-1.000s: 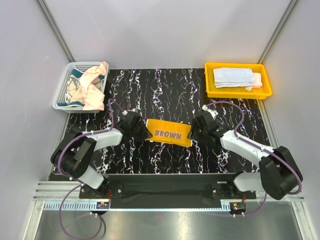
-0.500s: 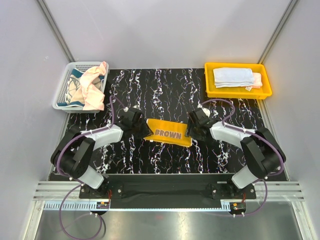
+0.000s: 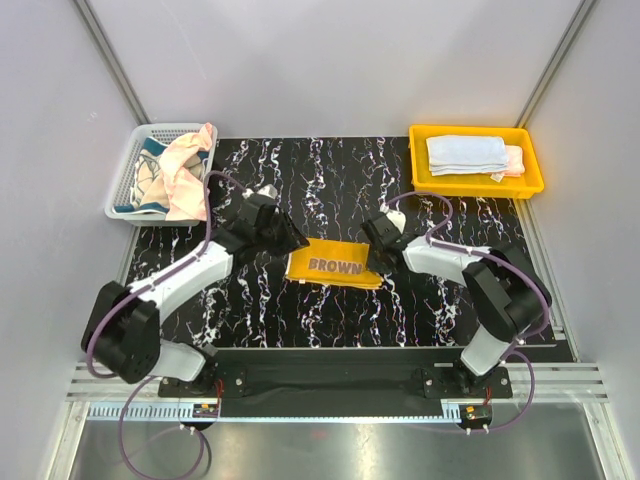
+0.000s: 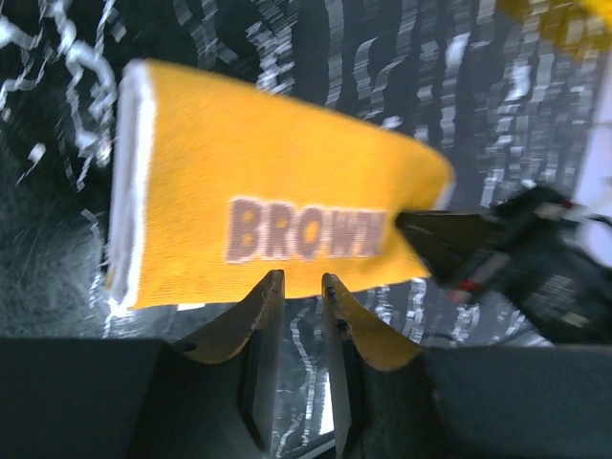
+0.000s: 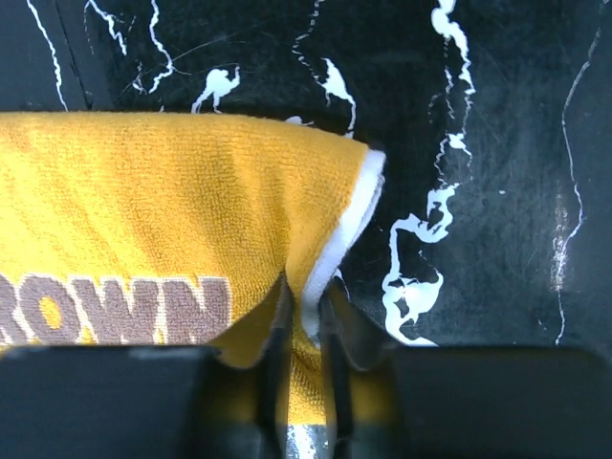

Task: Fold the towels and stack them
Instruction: Neatly place the folded towel into the bin

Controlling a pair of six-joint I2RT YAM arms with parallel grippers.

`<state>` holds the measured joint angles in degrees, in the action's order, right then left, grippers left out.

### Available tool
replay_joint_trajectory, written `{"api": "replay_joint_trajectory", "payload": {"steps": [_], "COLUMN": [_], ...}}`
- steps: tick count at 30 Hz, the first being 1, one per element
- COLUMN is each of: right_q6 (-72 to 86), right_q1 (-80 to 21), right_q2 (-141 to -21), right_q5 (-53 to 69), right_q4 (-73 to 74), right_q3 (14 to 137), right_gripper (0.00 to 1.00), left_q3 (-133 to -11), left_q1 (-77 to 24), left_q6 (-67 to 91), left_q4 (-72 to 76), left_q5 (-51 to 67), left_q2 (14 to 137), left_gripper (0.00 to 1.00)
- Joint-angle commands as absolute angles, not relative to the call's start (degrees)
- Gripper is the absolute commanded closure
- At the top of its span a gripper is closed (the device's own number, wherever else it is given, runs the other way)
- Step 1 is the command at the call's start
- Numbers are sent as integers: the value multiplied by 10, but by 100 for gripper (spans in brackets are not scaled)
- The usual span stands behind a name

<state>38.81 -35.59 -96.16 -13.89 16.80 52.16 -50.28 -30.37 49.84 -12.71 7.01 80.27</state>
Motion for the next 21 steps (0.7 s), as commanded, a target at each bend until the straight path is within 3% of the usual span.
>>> {"api": "replay_joint_trajectory", "payload": {"steps": [1,2,6,11,21], "right_q6": [383,381,352,277,68], "right_q1": [-364,-364,-364,-359,-262], "right_q2": [-999,-1001,-1000,-1045,-1147], "right_q5": [-164,-168,-207,-301,-338], "right_q4": [215,221,258,345,306], "right_q3": [521,525,553,680,892], "right_gripper": [85,92,99,100,100], "left_q3": [-552,-559,-597,-607,-557], "left_q1": [-298,-296,-281,-265,-243], "left_q6": [465,461,425,372,321], "left_q4": [-160,-166,-205,-252,-252], "left_q5": [86,88,93,87,99], "left_q2": [752,745,715,686,660], "left_gripper": [71,71,70,70,70]}}
